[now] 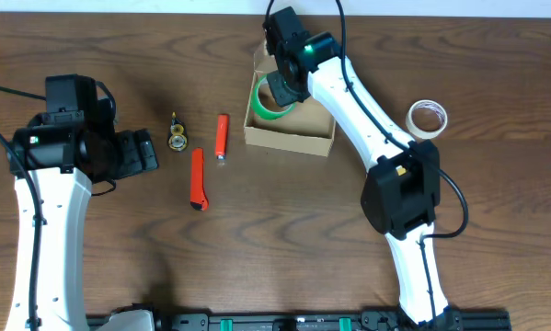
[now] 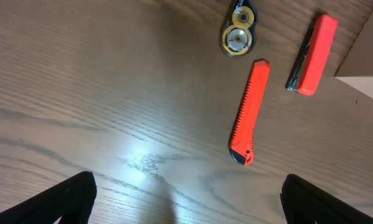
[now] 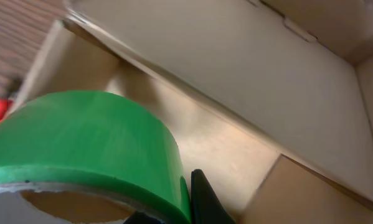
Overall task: Pack container
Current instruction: 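Carry the green tape roll into the cardboard box and release it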
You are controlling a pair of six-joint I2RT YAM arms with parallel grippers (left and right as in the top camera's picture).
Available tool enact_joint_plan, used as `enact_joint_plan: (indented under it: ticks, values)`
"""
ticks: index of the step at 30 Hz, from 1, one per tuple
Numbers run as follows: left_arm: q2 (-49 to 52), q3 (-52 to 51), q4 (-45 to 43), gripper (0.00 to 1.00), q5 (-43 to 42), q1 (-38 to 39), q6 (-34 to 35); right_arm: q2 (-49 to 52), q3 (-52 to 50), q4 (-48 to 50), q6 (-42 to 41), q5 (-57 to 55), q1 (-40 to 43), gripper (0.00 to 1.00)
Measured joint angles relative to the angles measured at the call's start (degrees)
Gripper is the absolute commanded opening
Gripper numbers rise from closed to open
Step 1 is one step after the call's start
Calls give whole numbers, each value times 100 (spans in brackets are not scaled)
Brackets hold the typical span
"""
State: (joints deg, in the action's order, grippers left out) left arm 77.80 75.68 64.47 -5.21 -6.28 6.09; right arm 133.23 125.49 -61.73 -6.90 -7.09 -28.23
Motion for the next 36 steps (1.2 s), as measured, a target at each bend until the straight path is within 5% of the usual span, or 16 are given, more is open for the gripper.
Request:
enact_joint_plan:
  ticks: [36]
  values:
    - [0, 0, 0, 95, 0, 0, 0, 341, -2, 107, -28, -131, 57, 1]
